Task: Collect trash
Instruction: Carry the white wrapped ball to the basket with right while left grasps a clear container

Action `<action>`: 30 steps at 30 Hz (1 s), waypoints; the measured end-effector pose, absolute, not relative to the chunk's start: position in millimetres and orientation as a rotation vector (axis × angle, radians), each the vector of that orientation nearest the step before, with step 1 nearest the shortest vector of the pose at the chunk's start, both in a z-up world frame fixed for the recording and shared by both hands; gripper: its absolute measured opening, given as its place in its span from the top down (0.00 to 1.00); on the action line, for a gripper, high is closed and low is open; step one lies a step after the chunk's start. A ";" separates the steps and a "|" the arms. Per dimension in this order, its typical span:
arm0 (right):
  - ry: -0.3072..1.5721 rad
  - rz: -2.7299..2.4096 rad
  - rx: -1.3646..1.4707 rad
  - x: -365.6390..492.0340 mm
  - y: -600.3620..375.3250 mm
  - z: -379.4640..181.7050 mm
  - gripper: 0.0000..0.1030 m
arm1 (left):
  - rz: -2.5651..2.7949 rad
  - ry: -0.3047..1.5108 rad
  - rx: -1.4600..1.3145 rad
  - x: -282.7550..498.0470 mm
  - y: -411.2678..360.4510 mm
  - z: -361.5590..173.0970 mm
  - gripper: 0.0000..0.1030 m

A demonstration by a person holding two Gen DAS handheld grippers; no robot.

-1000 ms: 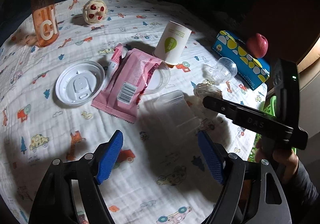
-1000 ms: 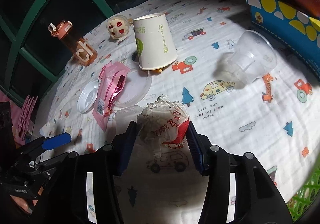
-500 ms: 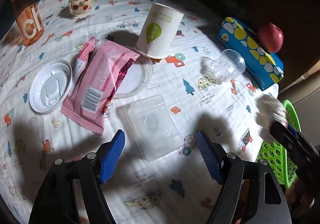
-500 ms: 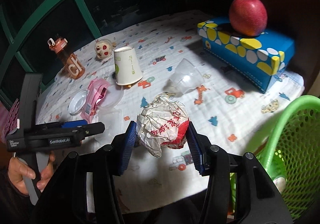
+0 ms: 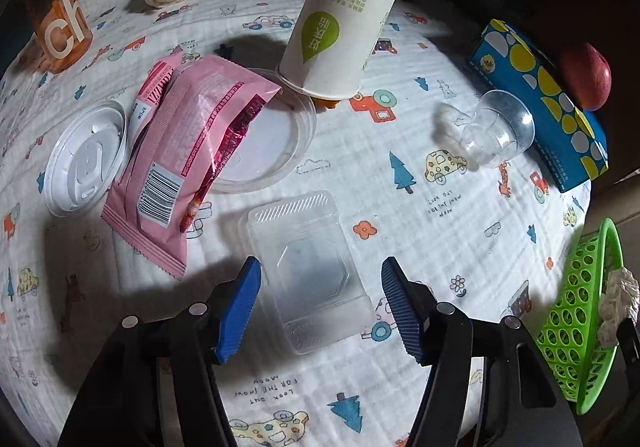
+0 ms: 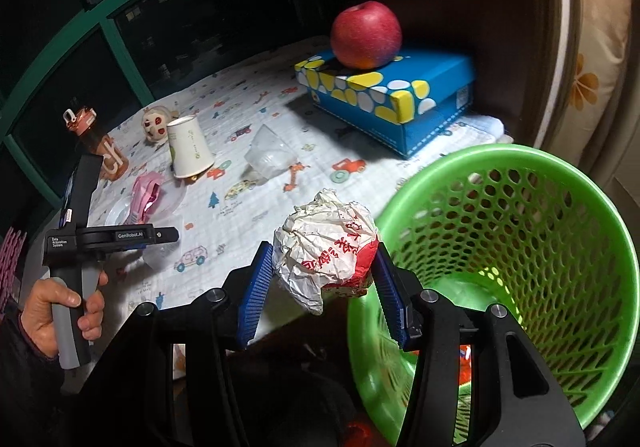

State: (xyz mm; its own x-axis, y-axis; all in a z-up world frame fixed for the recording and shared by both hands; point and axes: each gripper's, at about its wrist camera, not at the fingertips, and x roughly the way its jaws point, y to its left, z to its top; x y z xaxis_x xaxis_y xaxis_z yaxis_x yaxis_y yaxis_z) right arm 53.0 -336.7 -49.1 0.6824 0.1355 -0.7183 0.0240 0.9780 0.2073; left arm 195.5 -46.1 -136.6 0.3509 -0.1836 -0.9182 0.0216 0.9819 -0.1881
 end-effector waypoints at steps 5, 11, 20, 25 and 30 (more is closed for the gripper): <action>0.825 0.004 0.225 37.1 -359.7 -52.6 0.51 | -0.122 1.199 -0.147 195.5 -47.2 -137.2 0.50; 0.820 -0.053 0.252 21.7 -380.7 -53.5 0.51 | -0.138 1.171 -0.144 184.7 -47.4 -124.1 0.54; 0.822 -0.127 0.275 7.1 -406.1 -58.2 0.48 | -0.269 1.092 -0.122 162.3 -75.2 -83.1 0.54; 0.829 -0.158 0.303 0.0 -420.0 -61.3 0.45 | -0.374 1.055 -0.120 151.7 -101.8 -59.1 0.54; 0.825 -0.185 0.316 -9.7 -431.5 -61.3 0.36 | -0.479 1.036 -0.104 140.0 -132.8 -42.1 0.54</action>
State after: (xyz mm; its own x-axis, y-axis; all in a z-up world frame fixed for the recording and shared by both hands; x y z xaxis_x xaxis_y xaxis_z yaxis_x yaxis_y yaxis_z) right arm -9.7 -431.5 -61.3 0.6660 -0.0388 -0.7449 0.2824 0.9374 0.2036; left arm 140.0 -132.8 -42.1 0.4170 -0.4291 -0.8012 0.3324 0.8925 -0.3050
